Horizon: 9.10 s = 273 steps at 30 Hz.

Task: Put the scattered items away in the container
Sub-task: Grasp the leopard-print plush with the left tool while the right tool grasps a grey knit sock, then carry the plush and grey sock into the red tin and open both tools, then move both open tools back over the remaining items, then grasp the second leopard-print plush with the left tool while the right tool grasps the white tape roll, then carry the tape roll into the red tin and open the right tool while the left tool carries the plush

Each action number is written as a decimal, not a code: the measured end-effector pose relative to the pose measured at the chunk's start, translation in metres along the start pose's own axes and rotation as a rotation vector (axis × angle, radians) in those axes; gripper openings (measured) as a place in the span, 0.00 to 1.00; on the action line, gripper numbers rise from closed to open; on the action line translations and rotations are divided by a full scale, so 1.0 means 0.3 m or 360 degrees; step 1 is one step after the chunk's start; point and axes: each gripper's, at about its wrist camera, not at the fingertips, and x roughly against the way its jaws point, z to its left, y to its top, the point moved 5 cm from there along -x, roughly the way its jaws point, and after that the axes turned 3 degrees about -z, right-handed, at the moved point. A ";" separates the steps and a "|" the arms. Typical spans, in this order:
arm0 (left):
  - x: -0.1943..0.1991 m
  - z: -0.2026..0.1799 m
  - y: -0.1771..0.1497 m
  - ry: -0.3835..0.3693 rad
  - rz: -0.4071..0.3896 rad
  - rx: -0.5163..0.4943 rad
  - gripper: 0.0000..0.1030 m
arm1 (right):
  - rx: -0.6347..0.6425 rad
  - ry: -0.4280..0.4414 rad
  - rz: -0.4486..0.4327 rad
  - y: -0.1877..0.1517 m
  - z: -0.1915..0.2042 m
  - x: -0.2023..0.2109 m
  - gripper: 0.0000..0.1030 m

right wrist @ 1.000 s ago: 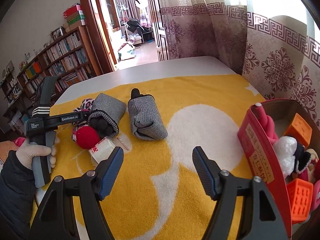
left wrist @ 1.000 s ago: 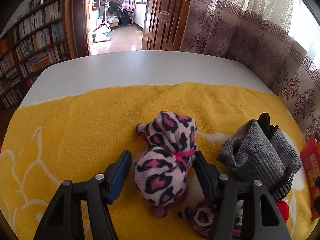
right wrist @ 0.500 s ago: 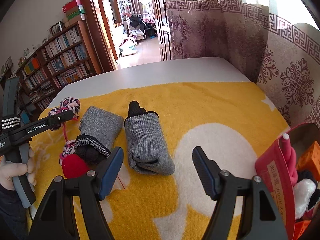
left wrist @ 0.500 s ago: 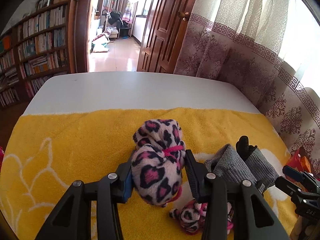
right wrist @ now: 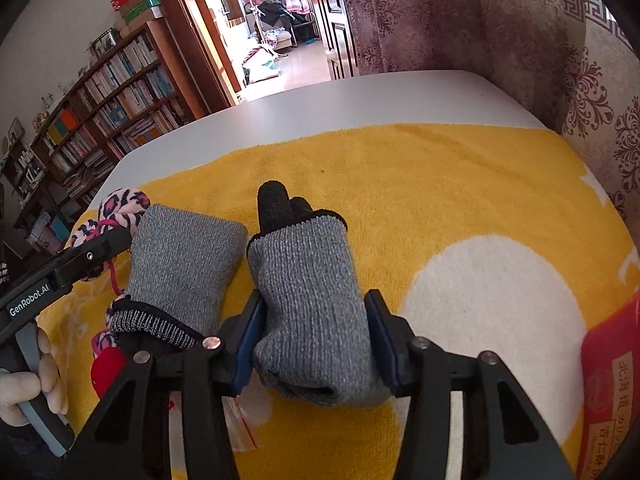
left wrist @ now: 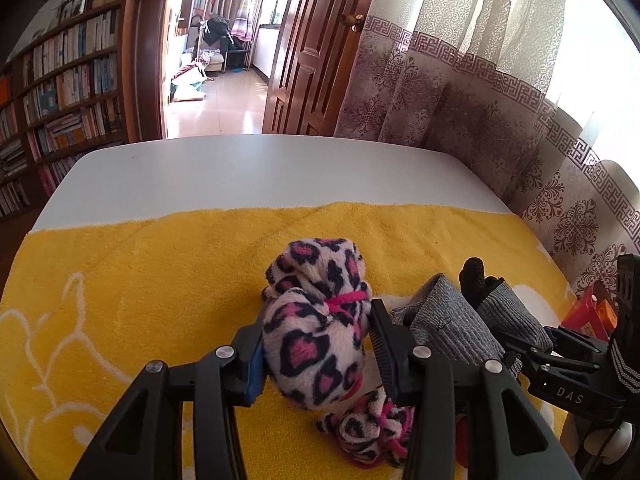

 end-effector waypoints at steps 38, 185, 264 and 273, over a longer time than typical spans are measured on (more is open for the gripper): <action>0.160 -0.330 -0.013 -0.0187 -0.0107 -0.0280 0.45 | -0.0430 -0.0572 -0.0547 -0.217 -0.541 0.753 0.43; 0.049 -0.113 -0.170 -0.0156 0.0214 -0.0258 0.94 | -0.0080 -0.0005 -0.0231 -0.270 -0.047 0.446 0.68; 0.144 -0.298 -0.157 -0.0231 0.0064 -0.0339 0.62 | -0.0343 -0.0451 -0.0497 -0.376 -0.464 0.831 0.40; 0.195 -0.400 -0.152 -0.0300 0.0033 -0.0388 0.61 | -0.0380 -0.0519 -0.0532 -0.424 -0.551 0.908 0.40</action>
